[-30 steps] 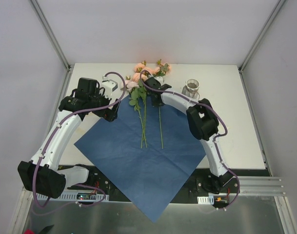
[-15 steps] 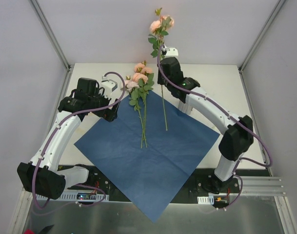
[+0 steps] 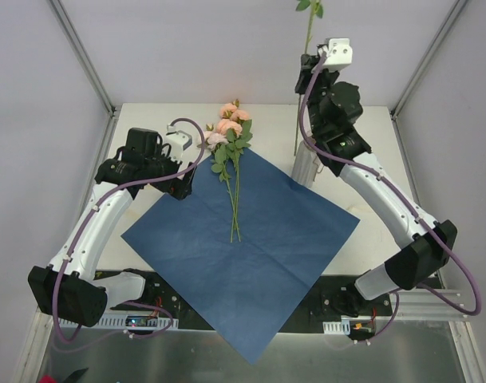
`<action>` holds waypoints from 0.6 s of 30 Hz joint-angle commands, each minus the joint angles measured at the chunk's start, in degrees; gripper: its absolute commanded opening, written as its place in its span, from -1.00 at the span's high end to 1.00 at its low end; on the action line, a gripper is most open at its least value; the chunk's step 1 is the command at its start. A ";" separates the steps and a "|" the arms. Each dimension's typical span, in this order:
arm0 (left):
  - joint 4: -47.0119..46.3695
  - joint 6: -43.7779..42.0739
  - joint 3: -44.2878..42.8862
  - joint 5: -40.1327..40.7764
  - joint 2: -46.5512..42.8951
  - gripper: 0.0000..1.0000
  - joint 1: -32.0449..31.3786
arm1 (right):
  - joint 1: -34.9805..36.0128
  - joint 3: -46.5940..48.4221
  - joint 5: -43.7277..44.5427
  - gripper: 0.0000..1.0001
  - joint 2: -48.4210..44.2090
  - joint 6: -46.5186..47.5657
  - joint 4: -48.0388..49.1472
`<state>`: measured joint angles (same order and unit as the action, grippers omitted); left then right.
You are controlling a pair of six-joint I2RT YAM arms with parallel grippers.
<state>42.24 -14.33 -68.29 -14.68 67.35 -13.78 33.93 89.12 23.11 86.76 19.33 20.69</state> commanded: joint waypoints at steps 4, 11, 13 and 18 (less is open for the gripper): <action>-0.31 0.35 0.97 -0.44 -1.52 -0.90 0.42 | -3.34 1.41 0.00 0.99 -3.62 9.76 18.94; -0.23 0.09 0.62 -0.44 -1.00 -0.90 0.42 | -4.84 -0.35 0.53 0.99 -3.27 13.62 21.85; -0.31 -0.09 0.53 -0.44 -1.08 -0.91 0.42 | -5.45 -1.14 0.70 0.99 -3.00 14.07 22.46; -0.23 -0.26 0.26 -0.53 -0.99 -0.91 0.51 | -6.42 -5.71 1.84 0.99 -2.21 15.73 26.06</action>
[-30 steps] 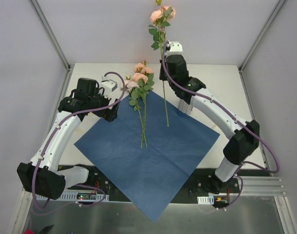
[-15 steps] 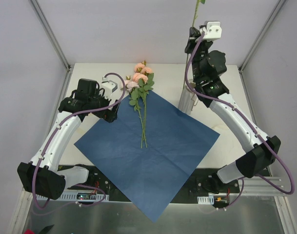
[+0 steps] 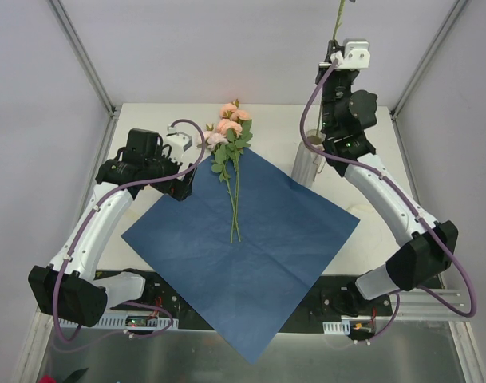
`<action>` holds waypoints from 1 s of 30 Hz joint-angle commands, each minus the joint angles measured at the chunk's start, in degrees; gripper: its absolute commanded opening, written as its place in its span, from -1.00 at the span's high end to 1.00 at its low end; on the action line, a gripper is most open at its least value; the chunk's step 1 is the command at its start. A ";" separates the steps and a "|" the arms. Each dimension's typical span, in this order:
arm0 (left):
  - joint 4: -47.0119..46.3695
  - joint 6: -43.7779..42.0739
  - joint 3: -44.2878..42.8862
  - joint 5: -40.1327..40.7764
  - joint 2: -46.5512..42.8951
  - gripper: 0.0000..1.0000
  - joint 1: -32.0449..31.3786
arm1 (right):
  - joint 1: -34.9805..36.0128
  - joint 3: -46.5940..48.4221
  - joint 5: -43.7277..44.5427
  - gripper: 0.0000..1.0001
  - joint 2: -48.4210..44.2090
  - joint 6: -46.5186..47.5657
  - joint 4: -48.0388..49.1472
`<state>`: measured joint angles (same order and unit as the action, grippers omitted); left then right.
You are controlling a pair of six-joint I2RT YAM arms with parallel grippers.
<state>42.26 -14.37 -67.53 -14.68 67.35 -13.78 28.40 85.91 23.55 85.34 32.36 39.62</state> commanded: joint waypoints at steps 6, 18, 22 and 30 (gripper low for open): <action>-0.25 -0.66 0.29 -0.27 -1.52 -0.92 0.42 | -1.51 -7.06 2.46 0.99 -0.09 1.30 9.16; -0.25 -1.10 0.64 -0.18 -1.87 -0.92 0.51 | -0.02 -16.91 7.47 0.89 -4.21 -0.81 10.74; -0.34 -0.66 0.82 -0.44 -2.05 -0.92 0.51 | 0.69 -20.60 9.66 0.83 -6.85 -1.24 11.27; -0.34 -0.57 0.99 -0.53 -2.23 -0.91 0.42 | 2.80 -25.61 12.57 -0.32 -12.65 -3.08 7.86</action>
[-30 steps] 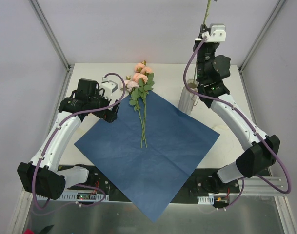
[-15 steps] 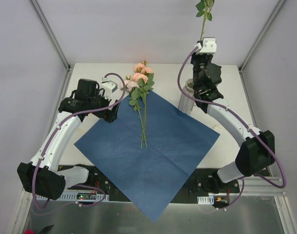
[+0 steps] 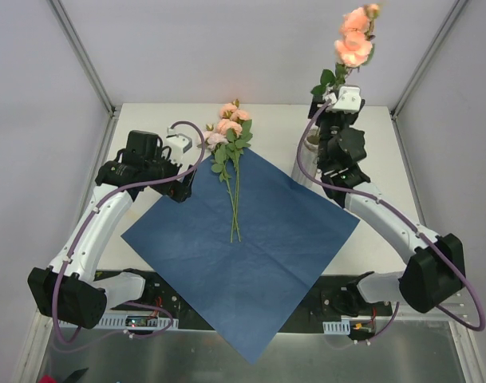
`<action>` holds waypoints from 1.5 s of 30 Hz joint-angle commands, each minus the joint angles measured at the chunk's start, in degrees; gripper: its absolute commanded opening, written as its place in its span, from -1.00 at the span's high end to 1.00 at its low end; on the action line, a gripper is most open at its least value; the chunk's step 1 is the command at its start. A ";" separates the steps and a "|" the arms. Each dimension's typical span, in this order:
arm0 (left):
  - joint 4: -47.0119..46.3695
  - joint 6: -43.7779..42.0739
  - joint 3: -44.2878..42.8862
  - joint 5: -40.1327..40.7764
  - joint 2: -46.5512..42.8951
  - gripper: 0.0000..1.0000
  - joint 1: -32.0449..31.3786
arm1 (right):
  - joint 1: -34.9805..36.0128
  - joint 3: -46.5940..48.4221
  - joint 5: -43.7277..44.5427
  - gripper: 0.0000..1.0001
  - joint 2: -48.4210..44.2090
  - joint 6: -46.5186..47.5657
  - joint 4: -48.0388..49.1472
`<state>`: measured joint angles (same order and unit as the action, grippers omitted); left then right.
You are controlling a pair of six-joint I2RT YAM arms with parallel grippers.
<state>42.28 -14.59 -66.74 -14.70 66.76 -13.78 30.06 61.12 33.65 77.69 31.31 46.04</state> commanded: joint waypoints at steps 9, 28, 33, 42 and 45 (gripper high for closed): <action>-0.71 0.61 0.47 -1.03 -1.55 -0.91 0.51 | 4.64 -2.24 -0.24 -0.52 -11.33 -13.64 -17.90; -0.80 -0.35 1.61 1.95 -1.64 -0.98 0.51 | 12.74 27.02 -23.52 -0.29 27.85 -22.87 -54.03; -0.88 -1.14 2.23 2.13 -1.55 -0.99 0.42 | 12.04 30.98 -26.88 -0.25 36.65 -26.38 -57.82; -1.33 -1.32 3.11 2.39 -1.64 -0.98 0.51 | 10.63 33.80 -30.13 -0.17 43.68 -29.46 -60.02; -1.32 -1.32 3.28 2.57 -1.37 -0.98 0.42 | 10.54 34.59 -30.31 -0.08 45.09 -29.55 -60.72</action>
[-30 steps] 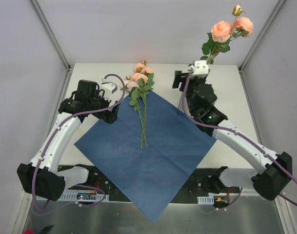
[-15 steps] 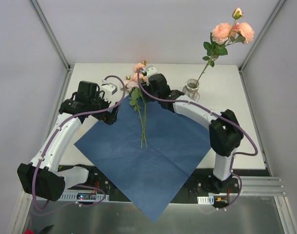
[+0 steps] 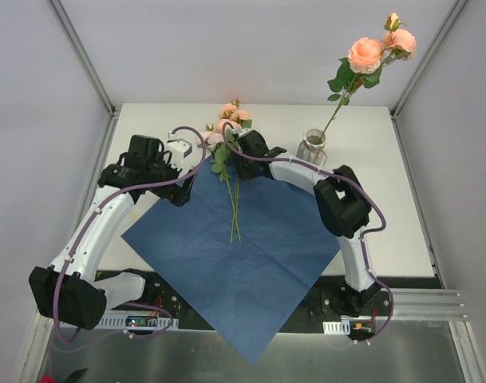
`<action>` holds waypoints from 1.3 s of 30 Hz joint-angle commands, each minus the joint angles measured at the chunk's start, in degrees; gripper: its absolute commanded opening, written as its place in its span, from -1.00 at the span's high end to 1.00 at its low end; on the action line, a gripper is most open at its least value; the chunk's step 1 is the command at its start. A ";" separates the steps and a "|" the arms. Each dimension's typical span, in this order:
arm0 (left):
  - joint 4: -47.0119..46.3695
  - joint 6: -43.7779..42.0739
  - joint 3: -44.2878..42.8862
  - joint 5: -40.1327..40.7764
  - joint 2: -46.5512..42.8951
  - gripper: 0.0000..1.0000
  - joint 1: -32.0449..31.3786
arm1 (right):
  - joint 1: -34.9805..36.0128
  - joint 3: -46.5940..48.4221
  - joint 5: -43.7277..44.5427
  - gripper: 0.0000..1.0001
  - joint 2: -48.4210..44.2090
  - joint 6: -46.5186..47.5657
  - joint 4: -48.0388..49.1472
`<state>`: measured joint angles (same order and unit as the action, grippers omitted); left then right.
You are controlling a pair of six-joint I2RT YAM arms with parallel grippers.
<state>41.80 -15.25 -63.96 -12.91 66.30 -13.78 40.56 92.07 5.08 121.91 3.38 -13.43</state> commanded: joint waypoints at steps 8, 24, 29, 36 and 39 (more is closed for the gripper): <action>-0.85 -1.01 0.95 1.48 -1.18 -0.98 0.42 | -0.21 4.61 -3.15 0.14 3.07 -2.41 -1.60; -1.02 -1.54 0.86 2.27 -1.18 -0.98 0.51 | -0.39 3.20 -2.27 0.98 1.67 -3.20 -0.72; -1.11 -1.45 1.12 2.19 -1.18 -0.98 0.42 | -0.30 0.22 -0.34 0.98 -3.95 -3.20 2.00; -1.28 -1.19 1.21 2.27 -1.44 -0.98 0.42 | -0.39 -3.65 4.93 0.98 -12.21 -3.11 5.34; -1.37 -1.54 1.47 2.18 -1.79 -0.98 0.42 | -0.04 -7.86 7.12 0.98 -16.69 -2.68 7.61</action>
<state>41.06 -15.94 -63.00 -11.42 66.26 -13.78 40.25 87.35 7.53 113.80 0.27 -11.25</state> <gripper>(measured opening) 0.992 0.031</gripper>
